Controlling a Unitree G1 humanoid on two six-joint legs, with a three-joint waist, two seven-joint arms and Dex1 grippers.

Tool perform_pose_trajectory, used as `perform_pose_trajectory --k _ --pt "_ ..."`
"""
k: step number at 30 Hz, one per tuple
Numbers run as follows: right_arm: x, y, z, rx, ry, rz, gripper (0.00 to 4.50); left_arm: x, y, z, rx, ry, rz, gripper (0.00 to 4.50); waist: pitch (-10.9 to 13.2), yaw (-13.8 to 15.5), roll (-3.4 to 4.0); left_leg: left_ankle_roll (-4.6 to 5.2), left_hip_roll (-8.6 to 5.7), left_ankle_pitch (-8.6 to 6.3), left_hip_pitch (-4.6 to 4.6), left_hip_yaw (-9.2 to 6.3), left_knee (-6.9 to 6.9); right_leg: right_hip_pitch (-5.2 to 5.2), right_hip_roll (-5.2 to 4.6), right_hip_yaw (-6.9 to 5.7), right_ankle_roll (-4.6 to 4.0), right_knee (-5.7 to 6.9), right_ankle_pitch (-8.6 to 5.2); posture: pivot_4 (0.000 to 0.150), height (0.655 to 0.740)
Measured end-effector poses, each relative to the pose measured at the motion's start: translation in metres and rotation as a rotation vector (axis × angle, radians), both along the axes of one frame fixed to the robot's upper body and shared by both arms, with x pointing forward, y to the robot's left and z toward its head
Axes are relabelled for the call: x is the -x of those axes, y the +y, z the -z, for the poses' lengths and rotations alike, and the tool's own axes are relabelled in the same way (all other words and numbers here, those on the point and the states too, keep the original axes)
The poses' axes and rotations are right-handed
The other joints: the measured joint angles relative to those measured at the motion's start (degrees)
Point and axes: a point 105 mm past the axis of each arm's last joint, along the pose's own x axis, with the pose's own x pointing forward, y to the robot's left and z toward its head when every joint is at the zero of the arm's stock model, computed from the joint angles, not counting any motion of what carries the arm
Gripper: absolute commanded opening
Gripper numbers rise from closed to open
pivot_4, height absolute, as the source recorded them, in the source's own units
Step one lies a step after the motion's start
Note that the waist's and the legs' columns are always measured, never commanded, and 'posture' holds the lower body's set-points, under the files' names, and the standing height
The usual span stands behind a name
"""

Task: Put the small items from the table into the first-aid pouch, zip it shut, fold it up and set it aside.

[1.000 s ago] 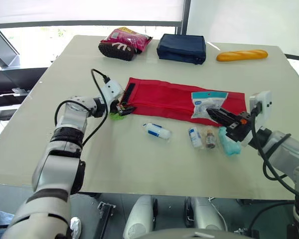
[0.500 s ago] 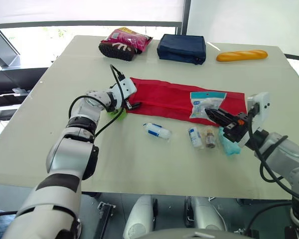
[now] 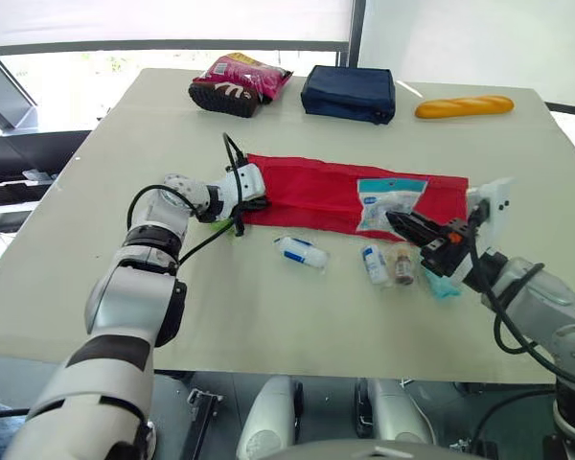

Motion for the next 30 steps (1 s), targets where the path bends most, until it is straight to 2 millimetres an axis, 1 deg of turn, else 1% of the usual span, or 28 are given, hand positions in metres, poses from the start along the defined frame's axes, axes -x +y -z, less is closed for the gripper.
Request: perform_pose_trajectory --k 3,4,7,8,10,12,14,17,18,24,27,30 --pt "-0.008 0.010 0.009 -0.030 0.088 -0.004 0.06 0.007 -0.005 0.000 0.018 0.041 0.055 0.16 0.0 0.0 0.00 0.00 0.02 0.00 0.02 -0.01 0.02 0.00 0.00 0.03 -0.01 0.04 0.00 0.150 0.7164" --pt "-0.013 0.017 0.013 -0.042 0.134 -0.007 0.06 0.011 -0.010 0.000 0.030 0.057 0.088 0.16 0.0 -0.1 0.00 0.00 0.02 0.00 0.01 -0.02 0.03 -0.01 0.00 0.03 -0.01 0.05 0.01 0.150 0.7164" --pt "-0.022 0.032 0.012 -0.045 0.168 -0.028 0.06 0.017 -0.016 -0.003 0.053 0.082 0.127 0.16 0.0 -0.1 0.01 0.00 0.02 0.00 0.00 -0.14 0.03 -0.02 0.01 0.04 -0.01 0.06 0.01 0.150 0.7164" --pt "-0.023 0.034 0.010 -0.047 0.167 -0.032 0.06 0.018 -0.017 -0.003 0.054 0.084 0.133 0.16 0.0 0.0 0.01 0.00 0.01 0.00 -0.02 -0.16 0.03 -0.02 0.01 0.03 -0.02 0.06 0.01 0.150 0.7164" --pt "-0.034 0.050 0.008 -0.081 0.235 -0.061 0.06 0.021 -0.016 -0.004 0.068 0.101 0.125 0.16 0.0 -0.2 -0.01 0.00 0.00 0.00 -0.02 -0.25 0.03 -0.03 0.01 0.06 -0.01 0.07 0.01 0.150 0.7164" --pt "-0.043 0.069 0.014 -0.067 0.340 -0.108 0.06 0.023 -0.019 -0.006 0.098 0.109 0.115 0.16 0.0 -0.9 0.00 0.01 0.01 0.01 0.00 -0.29 0.04 -0.03 0.00 0.07 -0.01 0.09 0.02 0.150 0.7164" --pt "-0.043 0.083 0.020 -0.055 0.417 -0.157 0.06 0.024 -0.020 -0.008 0.124 0.114 0.105 0.16 0.0 -1.1 0.00 0.01 0.01 0.01 -0.02 -0.40 0.03 -0.03 0.01 0.00 -0.02 0.12 0.02 0.150 0.7164" --pt "-0.045 0.092 0.028 -0.049 0.507 -0.192 0.06 0.027 -0.018 -0.010 0.152 0.119 0.088 0.16 0.0 -1.4 0.00 0.01 0.00 0.01 -0.02 -0.39 0.00 -0.04 0.00 0.02 -0.02 0.12 0.02 0.150 0.7164" --pt "-0.047 0.100 0.032 -0.061 0.569 -0.205 0.06 0.028 -0.018 -0.014 0.174 0.121 0.079 0.16 0.0 -1.5 0.00 0.01 0.00 0.01 -0.02 -0.36 0.00 -0.05 0.00 0.04 -0.02 0.12 0.02 0.150 0.7164" --pt "-0.056 0.115 0.043 -0.067 0.701 -0.188 0.06 0.025 -0.018 -0.027 0.258 0.098 0.033 0.16 0.0 -1.6 0.01 0.01 0.01 0.01 -0.01 -0.39 0.00 -0.06 0.00 0.03 -0.02 0.16 0.02 0.150 0.7164" --pt "-0.061 0.120 0.050 -0.073 0.758 -0.167 0.06 0.025 -0.018 -0.030 0.288 0.110 0.018 0.16 0.0 -1.6 0.02 0.01 0.00 0.01 -0.01 -0.38 -0.01 -0.07 0.01 0.03 -0.02 0.16 0.02 0.150 0.7164" --pt "-0.065 0.123 0.051 -0.080 0.790 -0.150 0.06 0.026 -0.021 -0.034 0.301 0.103 0.022 0.16 0.0 -1.7 0.02 0.01 0.00 0.01 -0.01 -0.38 -0.02 -0.07 0.01 0.03 -0.02 0.15 0.02 0.150 0.7164"
